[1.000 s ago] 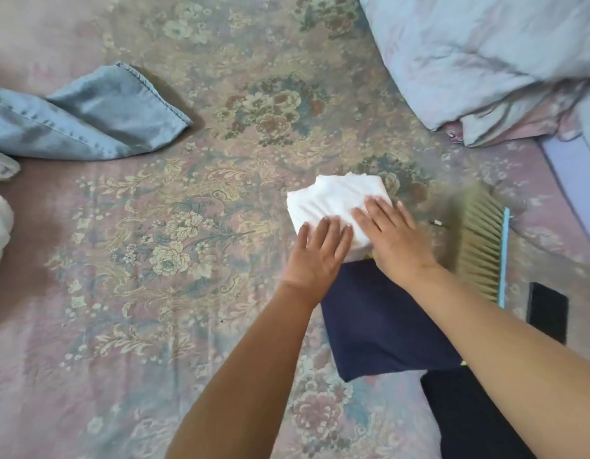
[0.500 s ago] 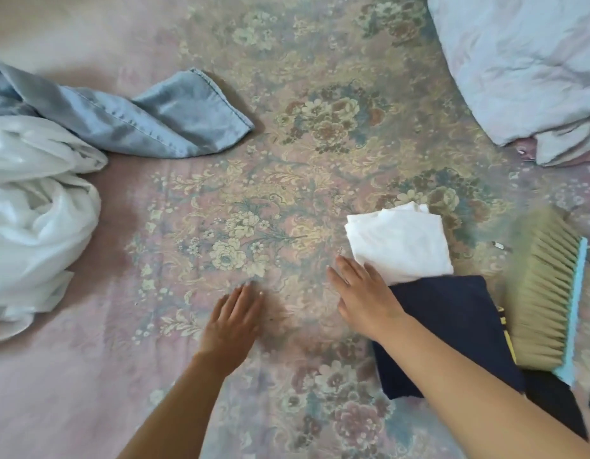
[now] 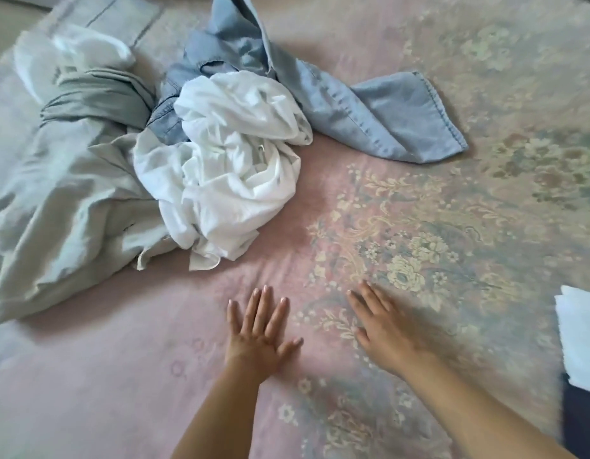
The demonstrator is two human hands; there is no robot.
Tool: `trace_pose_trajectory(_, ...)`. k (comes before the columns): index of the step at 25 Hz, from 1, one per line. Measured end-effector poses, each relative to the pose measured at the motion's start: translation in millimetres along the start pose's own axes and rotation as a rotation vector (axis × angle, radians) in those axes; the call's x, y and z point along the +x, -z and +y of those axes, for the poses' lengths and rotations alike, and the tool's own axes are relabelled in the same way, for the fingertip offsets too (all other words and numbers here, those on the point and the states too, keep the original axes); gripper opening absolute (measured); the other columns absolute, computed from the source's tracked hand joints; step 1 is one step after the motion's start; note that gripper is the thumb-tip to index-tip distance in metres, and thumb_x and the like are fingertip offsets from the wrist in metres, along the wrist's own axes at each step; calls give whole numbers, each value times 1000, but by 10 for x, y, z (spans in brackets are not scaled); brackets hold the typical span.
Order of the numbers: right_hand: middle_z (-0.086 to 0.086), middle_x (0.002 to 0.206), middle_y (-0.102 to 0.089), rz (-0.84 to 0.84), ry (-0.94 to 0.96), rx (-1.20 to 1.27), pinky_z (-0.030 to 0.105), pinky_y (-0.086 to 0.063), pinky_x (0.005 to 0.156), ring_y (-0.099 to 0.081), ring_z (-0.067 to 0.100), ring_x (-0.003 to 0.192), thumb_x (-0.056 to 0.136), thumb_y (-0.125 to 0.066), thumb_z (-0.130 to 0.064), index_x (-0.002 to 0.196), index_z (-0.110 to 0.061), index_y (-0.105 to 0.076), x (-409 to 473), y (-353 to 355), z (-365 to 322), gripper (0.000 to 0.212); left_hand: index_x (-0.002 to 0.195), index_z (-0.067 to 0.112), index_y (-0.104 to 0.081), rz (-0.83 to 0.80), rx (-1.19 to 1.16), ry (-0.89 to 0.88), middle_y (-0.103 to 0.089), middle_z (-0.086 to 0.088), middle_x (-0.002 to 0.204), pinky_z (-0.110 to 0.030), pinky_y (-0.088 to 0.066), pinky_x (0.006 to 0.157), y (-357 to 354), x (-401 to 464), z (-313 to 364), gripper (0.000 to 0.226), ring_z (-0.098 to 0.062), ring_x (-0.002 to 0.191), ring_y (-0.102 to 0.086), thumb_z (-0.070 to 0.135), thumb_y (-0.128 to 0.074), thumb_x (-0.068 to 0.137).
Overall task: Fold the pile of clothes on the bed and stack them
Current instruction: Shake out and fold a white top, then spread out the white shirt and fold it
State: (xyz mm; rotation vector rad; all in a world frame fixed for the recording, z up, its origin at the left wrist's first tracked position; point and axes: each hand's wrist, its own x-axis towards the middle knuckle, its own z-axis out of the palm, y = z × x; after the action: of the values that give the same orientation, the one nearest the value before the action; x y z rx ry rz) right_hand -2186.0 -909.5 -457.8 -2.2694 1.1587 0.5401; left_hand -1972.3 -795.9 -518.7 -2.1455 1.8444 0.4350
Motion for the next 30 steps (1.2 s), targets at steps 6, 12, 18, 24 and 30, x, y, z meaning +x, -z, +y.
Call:
trace_pose_trajectory(6,3,160,9,117,119,17,34,-14,116,-5,20,147,101,-38,-28,153,-23,-5,735,605,-642,61,153,23,-6,-17,-191,-26,4,-7,160,-61,-3,111,-47,12,-71,77,-23,148,4,69,-6,91)
trace_pose_trajectory(12,-9,159,2,225,536,198,26,-46,72,-60,14,102,90,-64,-21,108,-22,-72,1148,995,-1311,21,153,24,-11,27,-216,-61,-3,-10,160,-64,-5,110,-64,40,-96,75,-26,148,2,68,-6,92)
trace_pose_trajectory(18,-20,158,-8,63,414,33,25,-36,94,-43,15,130,102,-39,-22,141,-16,-44,1199,958,-1466,40,145,26,-34,-46,-216,-62,-13,-11,159,-64,0,110,-17,32,-61,79,-27,147,-1,69,3,90)
trace_pose_trajectory(24,-21,151,-23,86,203,249,32,-35,105,-44,16,129,101,-39,-16,143,-14,-40,670,787,-1063,42,149,14,-30,-38,-152,-48,-7,-18,156,-66,-19,109,445,-209,-98,74,-31,144,-20,51,-18,86)
trace_pose_trajectory(30,-29,134,-32,-12,-65,431,11,-27,95,-42,2,126,101,-41,-16,140,-19,-45,-410,179,-281,39,127,12,-47,491,-340,-69,-57,-18,129,-51,-49,92,817,-529,-377,52,-35,119,-54,19,-61,78)
